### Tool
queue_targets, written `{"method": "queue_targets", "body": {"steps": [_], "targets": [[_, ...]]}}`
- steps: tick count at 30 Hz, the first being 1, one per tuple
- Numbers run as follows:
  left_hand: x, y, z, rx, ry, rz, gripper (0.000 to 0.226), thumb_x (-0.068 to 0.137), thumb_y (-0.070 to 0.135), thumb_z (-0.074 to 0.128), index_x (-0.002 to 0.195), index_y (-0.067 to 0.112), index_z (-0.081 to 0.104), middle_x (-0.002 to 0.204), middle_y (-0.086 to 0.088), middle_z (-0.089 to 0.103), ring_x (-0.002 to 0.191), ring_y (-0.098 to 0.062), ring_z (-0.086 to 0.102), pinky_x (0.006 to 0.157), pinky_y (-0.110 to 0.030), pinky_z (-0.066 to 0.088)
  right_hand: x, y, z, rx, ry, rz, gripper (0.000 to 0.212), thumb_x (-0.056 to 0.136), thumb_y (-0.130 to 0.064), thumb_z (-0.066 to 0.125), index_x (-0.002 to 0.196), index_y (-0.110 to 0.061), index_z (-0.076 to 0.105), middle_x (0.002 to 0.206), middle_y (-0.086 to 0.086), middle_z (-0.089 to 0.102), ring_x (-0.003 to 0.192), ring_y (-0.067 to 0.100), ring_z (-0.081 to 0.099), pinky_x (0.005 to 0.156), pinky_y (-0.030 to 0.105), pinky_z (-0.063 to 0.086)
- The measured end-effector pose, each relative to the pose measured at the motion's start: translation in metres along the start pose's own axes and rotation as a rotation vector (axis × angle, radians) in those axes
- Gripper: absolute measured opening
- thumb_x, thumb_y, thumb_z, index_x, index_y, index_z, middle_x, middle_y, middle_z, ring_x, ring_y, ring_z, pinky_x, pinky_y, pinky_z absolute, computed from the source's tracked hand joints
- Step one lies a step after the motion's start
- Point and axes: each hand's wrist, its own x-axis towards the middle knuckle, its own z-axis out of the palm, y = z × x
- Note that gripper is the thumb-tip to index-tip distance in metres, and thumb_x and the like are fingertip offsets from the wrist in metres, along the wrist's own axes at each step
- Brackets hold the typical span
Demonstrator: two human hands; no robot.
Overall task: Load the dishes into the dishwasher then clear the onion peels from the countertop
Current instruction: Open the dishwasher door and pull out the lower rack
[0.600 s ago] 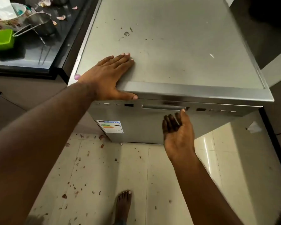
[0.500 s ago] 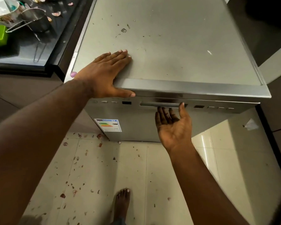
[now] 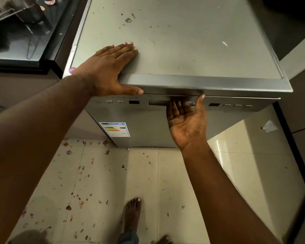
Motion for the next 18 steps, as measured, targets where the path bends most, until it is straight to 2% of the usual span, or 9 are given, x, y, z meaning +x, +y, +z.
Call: {"method": "queue_targets", "body": {"steps": [3, 10, 14, 18], "targets": [[0.001, -0.001, 0.0, -0.017, -0.014, -0.002, 0.125, 0.071, 0.1, 0.044, 0.166, 0.026, 0.01, 0.174, 0.002, 0.007, 0.16, -0.013, 0.008, 0.129, -0.038, 0.006, 0.009, 0.006, 0.001, -0.025, 0.029, -0.044, 0.075, 0.093, -0.062, 0.064, 0.143, -0.007, 0.057, 0.121, 0.013, 0.068, 0.113, 0.028, 0.068, 0.092, 0.035, 0.06], [0.002, -0.001, -0.003, -0.04, -0.027, -0.019, 0.128, 0.067, 0.103, 0.043, 0.165, 0.027, 0.011, 0.174, 0.003, 0.009, 0.159, -0.016, 0.011, 0.129, -0.041, 0.008, 0.017, 0.008, 0.002, -0.128, 0.076, -0.099, 0.054, 0.094, -0.064, 0.059, 0.111, -0.013, 0.068, 0.09, 0.004, 0.072, 0.084, 0.019, 0.068, 0.069, 0.028, 0.056], [0.002, -0.001, -0.005, -0.054, -0.019, -0.024, 0.128, 0.066, 0.103, 0.045, 0.165, 0.028, 0.013, 0.174, 0.002, 0.01, 0.159, -0.017, 0.013, 0.129, -0.042, 0.01, 0.019, 0.019, 0.007, -0.125, 0.128, -0.181, 0.049, 0.095, -0.063, 0.059, 0.102, -0.016, 0.07, 0.081, 0.002, 0.069, 0.073, 0.015, 0.063, 0.064, 0.025, 0.054], [0.001, 0.0, -0.006, -0.071, -0.014, -0.026, 0.129, 0.065, 0.103, 0.046, 0.164, 0.027, 0.016, 0.173, 0.001, 0.013, 0.159, -0.019, 0.015, 0.129, -0.042, 0.011, 0.02, 0.023, 0.009, -0.096, 0.146, -0.223, 0.05, 0.095, -0.063, 0.06, 0.107, -0.016, 0.072, 0.082, 0.003, 0.069, 0.072, 0.016, 0.063, 0.063, 0.025, 0.054]]}}
